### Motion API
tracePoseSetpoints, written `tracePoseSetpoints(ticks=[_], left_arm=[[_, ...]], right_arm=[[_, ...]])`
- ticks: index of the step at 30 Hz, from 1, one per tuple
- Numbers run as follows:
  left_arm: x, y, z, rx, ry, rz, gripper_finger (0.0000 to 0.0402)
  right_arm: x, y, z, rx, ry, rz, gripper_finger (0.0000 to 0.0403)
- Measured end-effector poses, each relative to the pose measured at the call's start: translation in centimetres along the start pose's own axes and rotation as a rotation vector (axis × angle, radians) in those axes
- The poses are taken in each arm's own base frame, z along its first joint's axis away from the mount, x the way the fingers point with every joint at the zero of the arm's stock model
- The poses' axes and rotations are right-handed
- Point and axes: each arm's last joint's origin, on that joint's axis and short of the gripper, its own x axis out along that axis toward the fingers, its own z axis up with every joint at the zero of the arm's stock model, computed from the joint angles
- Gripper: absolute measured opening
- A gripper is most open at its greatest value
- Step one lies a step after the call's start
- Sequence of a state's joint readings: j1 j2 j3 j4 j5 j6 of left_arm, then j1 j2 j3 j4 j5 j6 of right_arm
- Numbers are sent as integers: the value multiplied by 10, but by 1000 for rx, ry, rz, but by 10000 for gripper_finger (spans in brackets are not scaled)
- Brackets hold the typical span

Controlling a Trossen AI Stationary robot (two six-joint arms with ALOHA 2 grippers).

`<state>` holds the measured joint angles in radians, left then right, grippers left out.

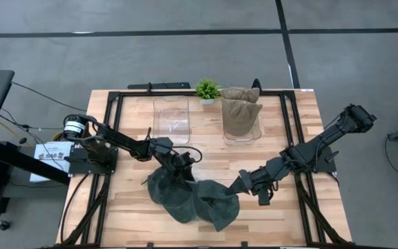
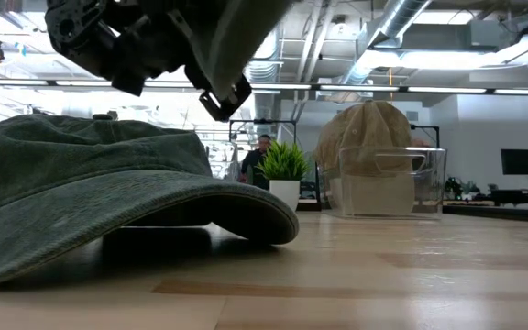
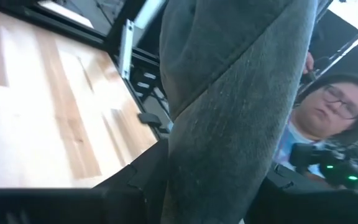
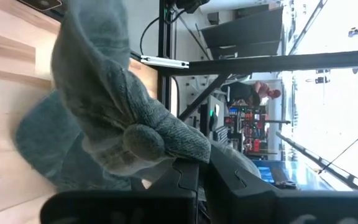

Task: Pick & Place hat
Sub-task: Put the right black cap into the left transparent container

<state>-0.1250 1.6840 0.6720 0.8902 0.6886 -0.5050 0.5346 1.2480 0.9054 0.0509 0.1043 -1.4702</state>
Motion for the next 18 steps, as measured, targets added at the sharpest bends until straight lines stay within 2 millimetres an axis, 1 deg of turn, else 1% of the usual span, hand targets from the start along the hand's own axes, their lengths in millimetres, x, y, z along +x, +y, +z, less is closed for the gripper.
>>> tracePoseSetpoints(ticks=[3,12,18], left_arm=[[-3,3,2,36,-9,16,162],[-12,13,7,162,-31,58,213],[-25,26,14,208,-57,113,219]], right_arm=[[0,0,-3,15,9,7,0],[1,0,-7,33,25,6,0],[-1,-5,-7,56,33,-1,0]])
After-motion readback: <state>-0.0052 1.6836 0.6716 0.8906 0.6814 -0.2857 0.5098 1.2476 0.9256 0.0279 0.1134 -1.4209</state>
